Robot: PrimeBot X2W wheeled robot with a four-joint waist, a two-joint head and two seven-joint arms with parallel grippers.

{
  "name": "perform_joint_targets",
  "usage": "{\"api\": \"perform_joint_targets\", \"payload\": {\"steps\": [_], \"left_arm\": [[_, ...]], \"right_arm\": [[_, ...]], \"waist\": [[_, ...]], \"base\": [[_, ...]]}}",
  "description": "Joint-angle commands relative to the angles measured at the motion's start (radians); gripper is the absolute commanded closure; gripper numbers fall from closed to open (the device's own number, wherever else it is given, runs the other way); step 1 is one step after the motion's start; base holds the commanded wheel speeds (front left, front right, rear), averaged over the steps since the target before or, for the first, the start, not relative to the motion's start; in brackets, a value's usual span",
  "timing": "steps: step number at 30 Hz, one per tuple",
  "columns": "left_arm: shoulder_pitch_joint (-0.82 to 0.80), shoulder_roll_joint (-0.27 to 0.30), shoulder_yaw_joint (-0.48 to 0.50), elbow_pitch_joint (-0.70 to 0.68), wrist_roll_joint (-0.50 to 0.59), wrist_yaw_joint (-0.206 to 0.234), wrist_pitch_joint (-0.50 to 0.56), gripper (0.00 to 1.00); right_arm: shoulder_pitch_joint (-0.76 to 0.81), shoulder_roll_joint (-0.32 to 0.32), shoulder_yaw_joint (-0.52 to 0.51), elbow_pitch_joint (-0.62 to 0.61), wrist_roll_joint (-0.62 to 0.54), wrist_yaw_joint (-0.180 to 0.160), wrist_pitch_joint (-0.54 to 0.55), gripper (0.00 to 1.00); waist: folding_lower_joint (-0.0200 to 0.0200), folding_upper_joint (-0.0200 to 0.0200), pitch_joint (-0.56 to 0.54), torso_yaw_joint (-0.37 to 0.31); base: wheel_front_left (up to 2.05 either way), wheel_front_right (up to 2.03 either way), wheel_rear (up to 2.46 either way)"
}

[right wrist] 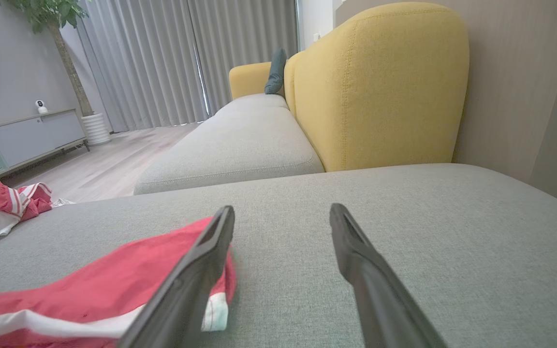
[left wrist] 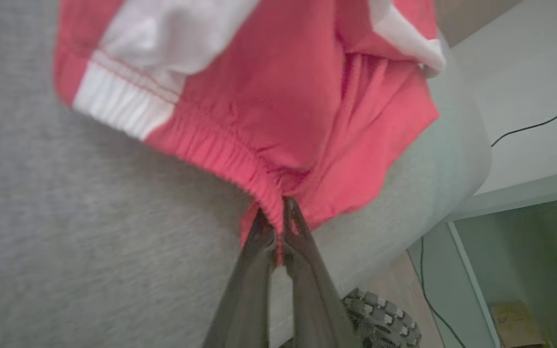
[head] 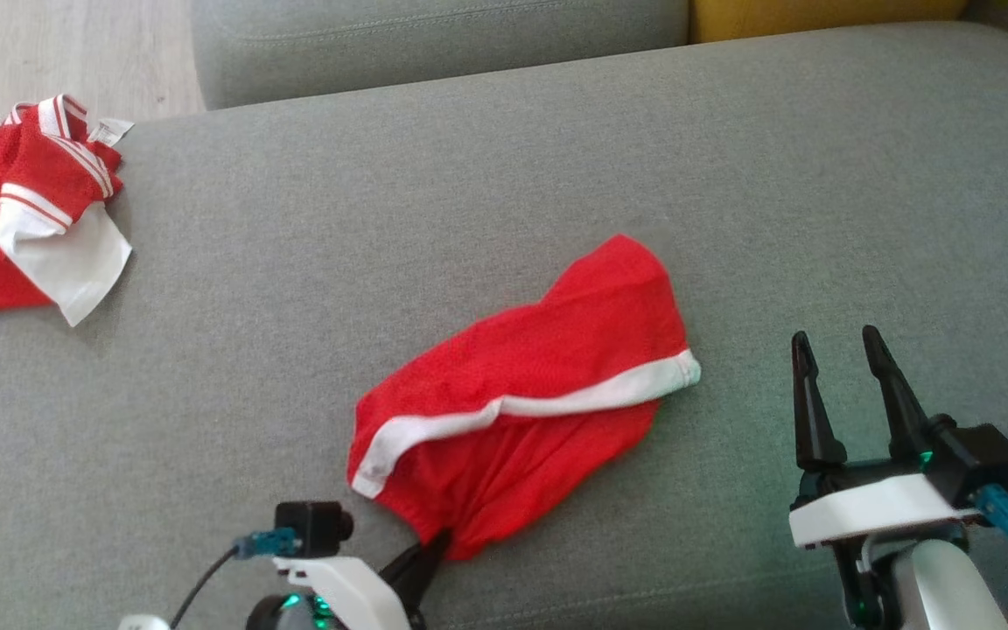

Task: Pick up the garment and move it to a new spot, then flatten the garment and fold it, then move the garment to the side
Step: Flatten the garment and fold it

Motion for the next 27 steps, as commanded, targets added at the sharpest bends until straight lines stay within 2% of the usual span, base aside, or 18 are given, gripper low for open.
{"api": "perform_joint_targets", "payload": {"steps": [1, 7, 13, 18, 19, 20, 21, 27], "left_arm": [[-0.053, 0.023, 0.034, 0.005, 0.010, 0.003, -0.002, 1.00], [-0.104, 0.050, 0.053, 0.085, 0.036, 0.011, -0.035, 1.00], [-0.175, 0.074, 0.079, 0.154, 0.078, 0.026, -0.115, 1.00], [-0.184, 0.077, 0.084, 0.183, 0.087, 0.032, -0.149, 1.00], [-0.181, 0.074, 0.087, 0.187, 0.085, 0.034, -0.159, 0.71], [-0.178, 0.071, 0.090, 0.189, 0.082, 0.035, -0.169, 0.52], [-0.175, 0.067, 0.092, 0.190, 0.080, 0.036, -0.179, 0.00], [-0.153, 0.050, 0.119, 0.162, 0.074, 0.053, -0.249, 0.00]], "right_arm": [[-0.022, -0.005, 0.022, -0.030, -0.011, 0.008, -0.009, 0.00], [-0.024, -0.005, 0.021, -0.029, -0.010, 0.008, -0.009, 0.00], [-0.025, -0.005, 0.015, -0.029, -0.011, 0.008, -0.009, 0.00], [-0.022, -0.005, 0.011, -0.028, -0.011, 0.008, -0.009, 0.00], [-0.021, -0.005, 0.010, -0.027, -0.011, 0.008, -0.009, 0.00], [-0.021, -0.005, 0.009, -0.026, -0.011, 0.008, -0.009, 0.00], [-0.021, -0.005, 0.008, -0.025, -0.011, 0.008, -0.009, 0.00], [-0.016, -0.005, 0.003, -0.022, -0.015, 0.008, -0.009, 0.00]], "waist": [[0.0000, 0.0000, 0.003, -0.002], [0.0000, 0.0000, 0.008, -0.006], [0.0000, 0.0000, 0.008, -0.013], [0.0000, 0.0000, 0.002, -0.009], [0.0000, 0.0000, 0.001, -0.007], [0.0000, 0.0000, -0.001, -0.005], [0.0000, 0.0000, -0.002, -0.002], [0.0000, 0.0000, -0.015, 0.019]], "base": [[0.00, 0.00, 0.00], [0.00, 0.00, 0.00], [0.00, 0.00, 0.00], [0.00, 0.00, 0.00], [0.00, 0.00, 0.00], [0.00, 0.00, 0.00], [0.00, 0.00, 0.00], [0.00, 0.00, 0.00]]}}
